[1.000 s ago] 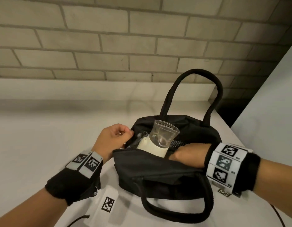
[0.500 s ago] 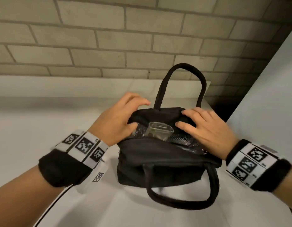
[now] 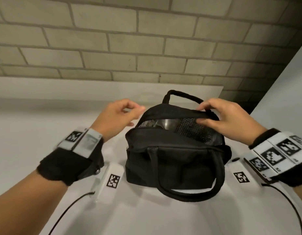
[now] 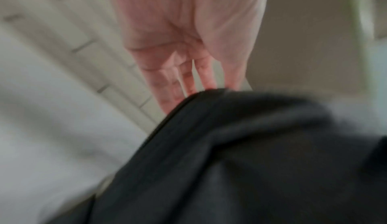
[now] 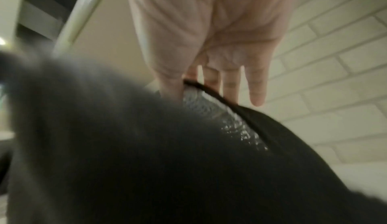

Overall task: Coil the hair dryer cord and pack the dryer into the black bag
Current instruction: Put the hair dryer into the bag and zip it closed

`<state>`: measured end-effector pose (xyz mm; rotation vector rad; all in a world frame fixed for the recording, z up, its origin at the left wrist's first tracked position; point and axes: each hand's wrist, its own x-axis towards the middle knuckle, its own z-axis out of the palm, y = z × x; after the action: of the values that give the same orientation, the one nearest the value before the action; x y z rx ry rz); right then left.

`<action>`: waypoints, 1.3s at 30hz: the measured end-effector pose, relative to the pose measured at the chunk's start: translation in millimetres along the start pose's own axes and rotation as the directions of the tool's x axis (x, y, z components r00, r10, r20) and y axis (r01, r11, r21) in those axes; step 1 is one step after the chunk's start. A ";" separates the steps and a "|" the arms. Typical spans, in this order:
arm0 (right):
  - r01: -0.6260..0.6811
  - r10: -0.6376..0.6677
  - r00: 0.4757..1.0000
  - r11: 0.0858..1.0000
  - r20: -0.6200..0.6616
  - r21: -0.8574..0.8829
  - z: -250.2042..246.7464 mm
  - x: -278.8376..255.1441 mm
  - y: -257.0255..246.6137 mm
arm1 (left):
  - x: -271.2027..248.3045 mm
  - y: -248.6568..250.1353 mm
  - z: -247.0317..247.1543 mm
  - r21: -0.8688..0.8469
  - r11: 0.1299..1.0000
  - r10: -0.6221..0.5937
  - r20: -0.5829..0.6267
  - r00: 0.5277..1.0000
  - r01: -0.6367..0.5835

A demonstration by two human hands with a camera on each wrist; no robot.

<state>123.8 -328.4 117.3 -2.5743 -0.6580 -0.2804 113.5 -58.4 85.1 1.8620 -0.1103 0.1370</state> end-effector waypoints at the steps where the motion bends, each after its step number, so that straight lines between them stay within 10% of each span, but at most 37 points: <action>1: 0.019 -0.019 0.999 1.000 0.030 0.007 -4.1 -4.4 -2.1 | -7.3 -7.0 -5.9 -0.059 0.996 -0.063 -0.014 0.998 0.062; 4: 0.066 -0.061 0.997 0.988 -0.039 0.137 -19.5 -23.3 -2.5 | -39.1 -33.4 -15.9 -0.057 0.974 -0.215 0.068 0.974 0.219; 7: -0.094 0.070 0.993 0.956 0.096 0.276 -25.9 -44.4 9.6 | -67.5 -44.0 -21.1 -0.052 0.998 -0.044 0.008 0.999 0.044; 11: -0.298 0.213 0.887 0.942 0.409 0.155 -8.7 -59.0 14.9 | -70.8 -20.3 -15.6 0.192 0.950 0.231 0.101 0.968 -0.247; 15: -0.405 0.308 0.730 0.914 0.609 0.023 5.9 -48.8 6.2 | -51.8 -3.7 -3.2 0.481 0.823 0.189 0.269 0.944 -0.302; 18: -0.458 0.278 0.851 0.808 0.446 0.371 3.5 -43.6 15.0 | -42.2 1.1 -2.8 0.455 0.859 0.127 0.255 0.958 -0.235; 23: -0.389 0.337 0.913 0.559 0.228 0.732 10.4 -46.9 22.1 | -35.8 -39.5 -3.3 0.012 0.969 -0.248 0.104 0.963 0.248; 31: -0.163 0.182 0.982 0.946 -0.043 0.282 3.6 -42.1 -26.4 | -38.8 -59.7 25.4 0.042 0.963 -0.270 0.068 0.961 0.267; 39: 0.135 -0.045 0.945 0.956 0.324 -0.260 29.7 -34.9 -66.2 | -47.4 -57.2 20.8 0.079 0.842 -0.536 0.238 0.810 0.533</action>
<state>63.1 -276.6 106.5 -2.8970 -0.9112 0.0167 75.8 -61.4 17.9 1.8425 0.2468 -0.4961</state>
